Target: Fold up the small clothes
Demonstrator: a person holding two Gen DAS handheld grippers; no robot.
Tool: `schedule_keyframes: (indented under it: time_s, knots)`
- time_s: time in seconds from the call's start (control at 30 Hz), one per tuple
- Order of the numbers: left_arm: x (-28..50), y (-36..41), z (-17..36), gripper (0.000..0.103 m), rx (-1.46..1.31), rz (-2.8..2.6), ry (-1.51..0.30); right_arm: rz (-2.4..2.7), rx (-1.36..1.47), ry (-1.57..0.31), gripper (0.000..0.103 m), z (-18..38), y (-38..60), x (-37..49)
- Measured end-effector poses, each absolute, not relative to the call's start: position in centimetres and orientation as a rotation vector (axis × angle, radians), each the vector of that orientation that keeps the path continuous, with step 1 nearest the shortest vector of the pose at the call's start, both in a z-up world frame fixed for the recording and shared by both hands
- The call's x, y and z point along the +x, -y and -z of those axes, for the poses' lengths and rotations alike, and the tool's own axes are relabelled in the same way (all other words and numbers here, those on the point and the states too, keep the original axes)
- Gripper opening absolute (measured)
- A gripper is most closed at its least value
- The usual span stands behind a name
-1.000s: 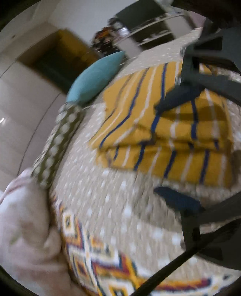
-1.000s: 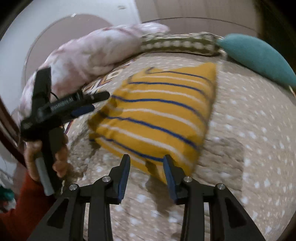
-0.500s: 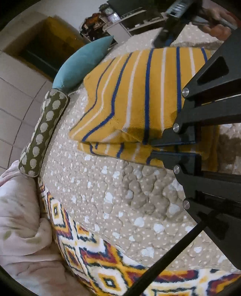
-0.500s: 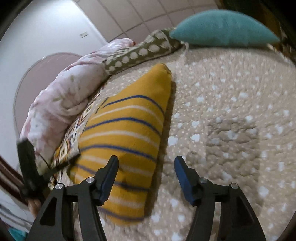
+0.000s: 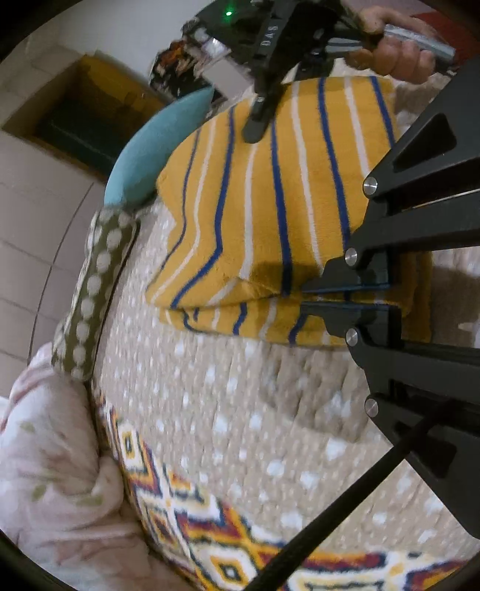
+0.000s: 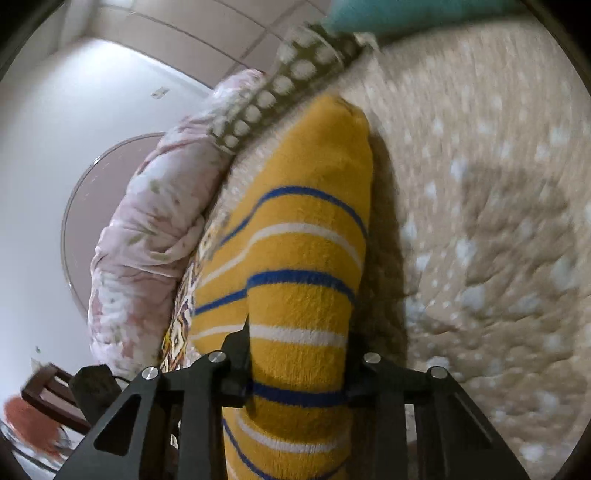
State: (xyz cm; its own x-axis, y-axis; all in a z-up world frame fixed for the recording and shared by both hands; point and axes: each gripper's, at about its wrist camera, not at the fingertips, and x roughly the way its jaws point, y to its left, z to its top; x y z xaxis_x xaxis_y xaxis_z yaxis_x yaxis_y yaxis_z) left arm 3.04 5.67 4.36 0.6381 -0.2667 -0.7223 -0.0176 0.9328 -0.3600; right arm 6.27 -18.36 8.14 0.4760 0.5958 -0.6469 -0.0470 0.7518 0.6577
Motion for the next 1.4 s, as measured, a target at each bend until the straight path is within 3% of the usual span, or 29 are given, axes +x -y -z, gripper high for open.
schedule_keyframes:
  time_s: [0.13, 0.27, 0.57, 0.63, 0.67, 0.8, 0.93, 1.4]
  knots:
    - [2.9, -4.0, -4.3, 0.001, -0.329, 0.164, -0.889, -0.349, 0.551, -0.966, 0.038, -9.9, 20.4, 5.4]
    - [3.2, -5.2, -3.3, 0.001, -0.307, 0.064, -0.916, -0.238, 0.489, -1.037, 0.056, -8.6, 21.5, 5.6]
    - [2.4, -12.0, -4.2, 0.004, -0.505, 0.003, -0.863, -0.182, 0.302, -0.783, 0.06, -16.1, 19.7, 2.4]
    - [2.4, -12.8, -4.0, 0.012, -0.52, -0.023, -0.864, -0.287, 0.342, -0.825, 0.048, -16.3, 18.0, 3.4]
    - [2.4, -13.1, -3.8, 0.015, -0.528, -0.034, -0.866, -0.314, 0.37, -0.845, 0.034, -16.0, 17.5, 3.9]
    - [2.3, -14.3, -3.5, 0.029, -0.553, -0.067, -0.857, -0.369, 0.505, -0.942, 0.019, -12.3, 15.0, 6.8]
    - [2.3, -14.4, -3.5, 0.034, -0.544, -0.077, -0.857, -0.495, 0.654, -1.056, 0.017, -7.4, 11.2, 8.1]
    - [2.7, -13.7, -3.0, 0.041, -0.499, -0.098, -0.882, -0.639, 0.531, -1.174, 0.017, -5.4, 6.8, 2.2]
